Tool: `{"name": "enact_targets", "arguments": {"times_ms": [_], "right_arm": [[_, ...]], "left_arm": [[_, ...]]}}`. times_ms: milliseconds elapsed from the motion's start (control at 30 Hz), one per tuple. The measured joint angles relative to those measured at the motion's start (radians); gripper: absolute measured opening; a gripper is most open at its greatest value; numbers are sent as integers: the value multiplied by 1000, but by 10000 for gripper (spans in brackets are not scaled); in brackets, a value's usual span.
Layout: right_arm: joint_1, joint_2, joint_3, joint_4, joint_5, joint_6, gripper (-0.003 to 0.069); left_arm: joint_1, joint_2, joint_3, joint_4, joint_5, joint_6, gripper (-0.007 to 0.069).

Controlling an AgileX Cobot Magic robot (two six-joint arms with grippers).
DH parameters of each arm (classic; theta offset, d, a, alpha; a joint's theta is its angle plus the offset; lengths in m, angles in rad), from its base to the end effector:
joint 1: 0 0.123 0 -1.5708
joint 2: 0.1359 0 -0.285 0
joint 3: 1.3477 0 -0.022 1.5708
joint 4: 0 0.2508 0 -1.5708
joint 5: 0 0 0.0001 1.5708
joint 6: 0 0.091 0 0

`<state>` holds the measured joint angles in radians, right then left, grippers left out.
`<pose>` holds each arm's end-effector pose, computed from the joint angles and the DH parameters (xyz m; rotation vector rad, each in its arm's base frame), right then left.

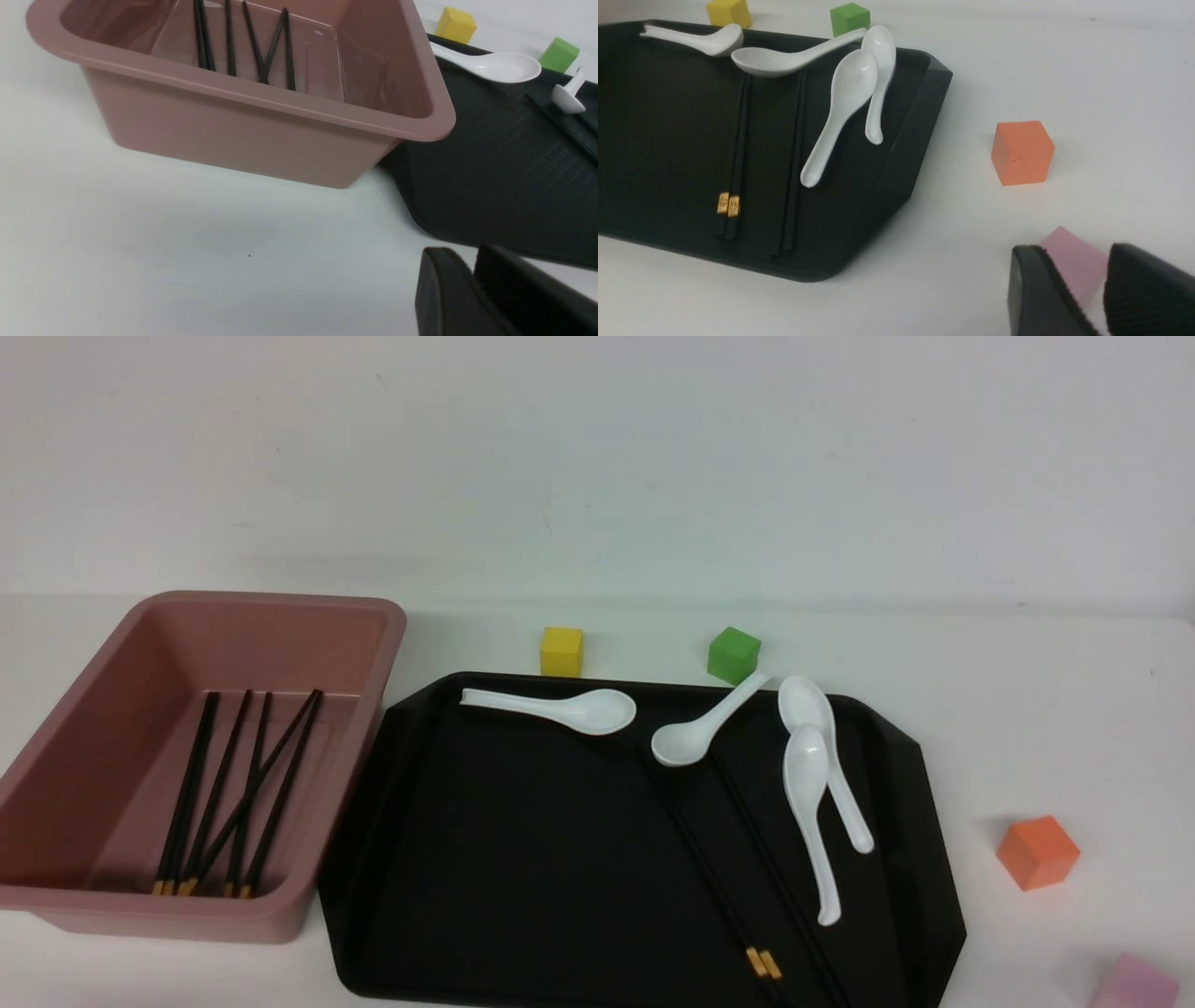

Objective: On white tablecloth take chopsticks from black tray and put them in box.
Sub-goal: 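Move the gripper over the chopsticks on the black tray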

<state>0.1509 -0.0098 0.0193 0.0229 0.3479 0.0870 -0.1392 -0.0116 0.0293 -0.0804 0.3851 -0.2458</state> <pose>0.0526 0.0087 0.1759 -0.0446 1.8445 0.1887 0.0514 -0.0100 0.1695 -0.1511 1.8935 -0.3421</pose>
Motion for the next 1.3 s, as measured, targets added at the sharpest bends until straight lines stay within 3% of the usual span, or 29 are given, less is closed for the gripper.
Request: {"name": "enact_targets", "arguments": {"times_ms": [100,200,300,567,733,767,833,1100,1167,1300], "right_arm": [[0,0,4,159,-43,134,242],[0,0,4,410,-101,319,242],[0,0,4,525,-119,386,242],[0,0,-8,591,-201,400,232],[0,22,-142,520,-299,238,120],[0,83,-219,487,-291,153,47],[0,166,-300,457,-242,73,-1],[0,785,-641,320,480,-210,8],[4,883,-660,330,525,-238,13],[103,1185,-731,503,567,-455,52]], "left_arm": [[0,0,0,0,0,0,112],[0,0,0,0,0,0,113],[0,0,0,0,0,0,113],[0,0,0,0,0,0,120],[0,0,0,0,0,0,125],[0,0,0,0,0,0,126],[0,0,0,0,0,0,127],[0,0,0,0,0,0,131],[0,0,0,0,0,0,132],[0,0,0,0,0,0,134]]}}
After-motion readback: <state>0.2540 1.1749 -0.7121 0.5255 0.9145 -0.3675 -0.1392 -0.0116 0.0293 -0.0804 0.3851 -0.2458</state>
